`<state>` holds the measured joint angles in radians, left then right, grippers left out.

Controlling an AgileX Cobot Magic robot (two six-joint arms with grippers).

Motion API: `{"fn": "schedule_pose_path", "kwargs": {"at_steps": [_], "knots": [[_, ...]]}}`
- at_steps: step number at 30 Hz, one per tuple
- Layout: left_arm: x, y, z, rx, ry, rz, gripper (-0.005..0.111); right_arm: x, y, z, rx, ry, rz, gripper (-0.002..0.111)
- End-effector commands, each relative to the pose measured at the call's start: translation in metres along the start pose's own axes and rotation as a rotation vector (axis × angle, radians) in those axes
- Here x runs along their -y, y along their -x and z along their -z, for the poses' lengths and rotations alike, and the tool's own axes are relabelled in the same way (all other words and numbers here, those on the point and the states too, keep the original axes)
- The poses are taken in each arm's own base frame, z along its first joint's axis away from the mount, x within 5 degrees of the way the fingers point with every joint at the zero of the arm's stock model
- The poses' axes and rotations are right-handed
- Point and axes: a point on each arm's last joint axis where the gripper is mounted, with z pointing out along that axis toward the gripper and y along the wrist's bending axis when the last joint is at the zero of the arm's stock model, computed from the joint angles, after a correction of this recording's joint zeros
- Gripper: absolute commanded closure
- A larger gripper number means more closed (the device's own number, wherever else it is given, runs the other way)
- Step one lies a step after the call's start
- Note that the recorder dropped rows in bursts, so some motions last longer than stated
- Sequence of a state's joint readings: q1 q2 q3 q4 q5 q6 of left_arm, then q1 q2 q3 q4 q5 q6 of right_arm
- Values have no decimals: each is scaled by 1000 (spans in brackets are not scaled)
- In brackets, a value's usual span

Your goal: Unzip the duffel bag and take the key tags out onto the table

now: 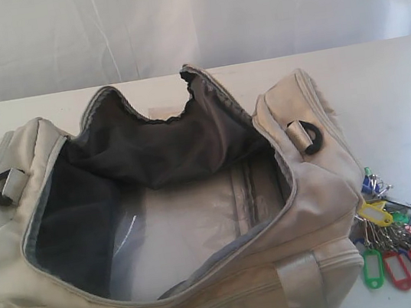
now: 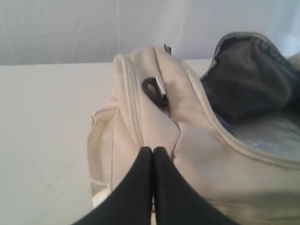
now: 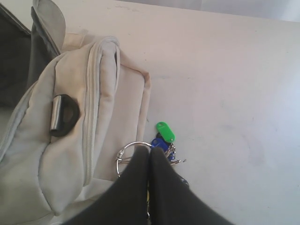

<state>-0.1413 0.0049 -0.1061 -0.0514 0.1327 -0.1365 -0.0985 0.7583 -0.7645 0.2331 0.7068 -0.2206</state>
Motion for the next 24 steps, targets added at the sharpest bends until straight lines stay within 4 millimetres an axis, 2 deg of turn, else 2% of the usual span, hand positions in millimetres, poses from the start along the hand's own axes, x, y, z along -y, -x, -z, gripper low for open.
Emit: {"fn": "schedule_pose_path", "kwargs": {"at_steps": [1,4,14,18,24], "knots": [[-3,-31,-6,-125,11,-13,107,0,-1,1,5,0,-6,108],[-4,-43,-7,-203,17,8,107,0,-2,1,3,0,-6,108],[-7,-43,-7,-195,75,64,107,0,-2,1,3,0,-6,108],[-11,-43,-7,-192,141,-11,107,0,-2,1,3,0,-6,108],[-14,-42,-6,-188,188,-5,107,0,-2,1,1,0,-6,108]]}}
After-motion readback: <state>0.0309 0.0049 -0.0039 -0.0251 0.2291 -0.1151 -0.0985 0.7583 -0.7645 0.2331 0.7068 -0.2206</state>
